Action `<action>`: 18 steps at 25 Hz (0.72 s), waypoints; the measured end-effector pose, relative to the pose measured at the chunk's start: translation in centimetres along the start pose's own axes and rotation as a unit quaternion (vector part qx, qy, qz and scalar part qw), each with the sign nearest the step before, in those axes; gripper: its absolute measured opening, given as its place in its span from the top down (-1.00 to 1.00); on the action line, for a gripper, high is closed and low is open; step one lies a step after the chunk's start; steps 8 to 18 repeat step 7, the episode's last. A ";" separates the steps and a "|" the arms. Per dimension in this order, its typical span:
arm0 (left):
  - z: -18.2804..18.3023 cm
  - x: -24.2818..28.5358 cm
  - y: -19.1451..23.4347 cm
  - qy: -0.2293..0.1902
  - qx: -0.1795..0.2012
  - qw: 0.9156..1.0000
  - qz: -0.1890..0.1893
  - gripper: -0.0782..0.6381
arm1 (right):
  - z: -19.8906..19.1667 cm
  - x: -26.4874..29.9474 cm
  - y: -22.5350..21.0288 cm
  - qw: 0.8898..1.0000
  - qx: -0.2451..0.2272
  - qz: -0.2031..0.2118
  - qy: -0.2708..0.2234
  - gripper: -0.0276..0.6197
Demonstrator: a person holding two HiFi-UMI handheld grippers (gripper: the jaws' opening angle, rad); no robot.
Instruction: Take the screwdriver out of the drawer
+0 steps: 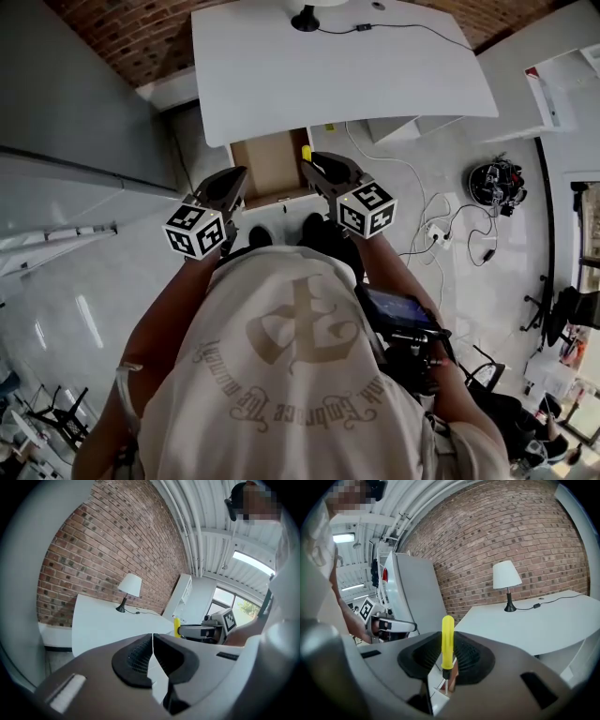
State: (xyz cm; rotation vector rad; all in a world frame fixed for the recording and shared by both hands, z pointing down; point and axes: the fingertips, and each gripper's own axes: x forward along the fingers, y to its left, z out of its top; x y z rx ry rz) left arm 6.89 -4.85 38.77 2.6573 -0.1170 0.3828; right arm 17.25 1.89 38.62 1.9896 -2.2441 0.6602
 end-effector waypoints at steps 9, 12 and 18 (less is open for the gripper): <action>-0.1 -0.8 -0.2 0.004 0.004 1.000 -0.006 0.75 | -0.6 0.1 0.5 1.000 0.006 -0.005 0.008 0.70; -0.1 -0.8 -0.2 0.004 0.004 1.000 -0.006 0.75 | -0.6 0.1 0.5 1.000 0.006 -0.005 0.008 0.70; -0.1 -0.8 -0.2 0.004 0.004 1.000 -0.006 0.75 | -0.6 0.1 0.5 1.000 0.006 -0.005 0.008 0.70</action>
